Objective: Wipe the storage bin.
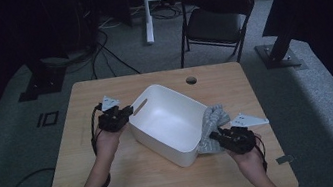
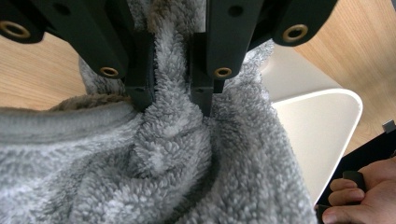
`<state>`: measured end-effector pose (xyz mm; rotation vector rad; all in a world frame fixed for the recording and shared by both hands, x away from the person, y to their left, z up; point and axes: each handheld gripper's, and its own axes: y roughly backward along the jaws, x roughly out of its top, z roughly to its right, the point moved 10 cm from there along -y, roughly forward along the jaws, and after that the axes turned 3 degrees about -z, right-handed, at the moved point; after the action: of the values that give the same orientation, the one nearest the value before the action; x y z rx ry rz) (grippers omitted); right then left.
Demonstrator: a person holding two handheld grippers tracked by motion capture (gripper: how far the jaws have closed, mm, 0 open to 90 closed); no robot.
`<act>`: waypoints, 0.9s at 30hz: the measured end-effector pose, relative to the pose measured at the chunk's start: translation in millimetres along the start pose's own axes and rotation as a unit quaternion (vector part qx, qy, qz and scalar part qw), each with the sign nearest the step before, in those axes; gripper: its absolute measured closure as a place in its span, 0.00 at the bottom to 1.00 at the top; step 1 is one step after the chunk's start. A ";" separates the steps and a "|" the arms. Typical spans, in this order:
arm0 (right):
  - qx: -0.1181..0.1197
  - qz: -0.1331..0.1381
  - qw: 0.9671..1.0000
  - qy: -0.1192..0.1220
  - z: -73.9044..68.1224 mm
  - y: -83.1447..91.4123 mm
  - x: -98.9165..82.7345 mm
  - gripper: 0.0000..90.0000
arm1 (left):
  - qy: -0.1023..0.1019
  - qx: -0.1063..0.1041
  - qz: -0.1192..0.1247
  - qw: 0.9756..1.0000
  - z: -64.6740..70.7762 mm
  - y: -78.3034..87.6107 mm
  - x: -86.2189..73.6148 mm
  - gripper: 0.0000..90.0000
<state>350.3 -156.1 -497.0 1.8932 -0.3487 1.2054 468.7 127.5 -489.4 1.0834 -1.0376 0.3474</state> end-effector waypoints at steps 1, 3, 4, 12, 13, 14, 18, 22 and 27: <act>-0.001 -0.001 1.000 0.000 0.4 -0.8 -1.0 0.85 | 0.000 0.000 0.000 1.000 0.0 0.0 0.0 0.93; -0.003 -0.001 1.000 0.000 0.5 -1.8 -1.7 0.85 | 0.000 0.000 0.000 1.000 0.0 0.0 0.0 0.93; -0.005 -0.001 1.000 0.001 0.7 -2.2 -2.0 0.85 | -0.001 0.001 -0.001 1.000 0.0 0.1 -0.1 0.93; -0.014 -0.014 1.000 -0.002 3.6 -9.8 -12.0 0.85 | 0.001 -0.001 -0.001 1.000 0.1 0.1 -0.1 0.93; -0.013 -0.019 1.000 -0.004 4.5 -12.7 -15.1 0.85 | 0.000 -0.001 -0.001 1.000 0.0 0.1 -0.1 0.93; -0.014 -0.026 1.000 -0.007 5.5 -15.6 -18.5 0.85 | 0.001 -0.001 -0.001 1.000 -0.1 0.2 -0.1 0.92; -0.014 -0.053 0.998 -0.017 9.4 -29.4 -33.5 0.85 | 0.000 0.001 -0.001 1.000 -0.2 0.3 -0.2 0.93; -0.020 -0.051 0.998 -0.018 13.7 -33.5 -32.4 0.85 | 0.000 0.003 -0.002 1.000 -0.3 0.7 -0.5 0.92; -0.023 -0.052 0.998 -0.017 16.8 -35.3 -33.7 0.85 | 0.003 0.004 0.001 1.000 -0.6 0.4 -0.3 0.92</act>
<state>365.5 -154.2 -546.3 1.8706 -0.2914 1.0887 468.6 128.2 -489.5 1.0876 -1.0334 0.3567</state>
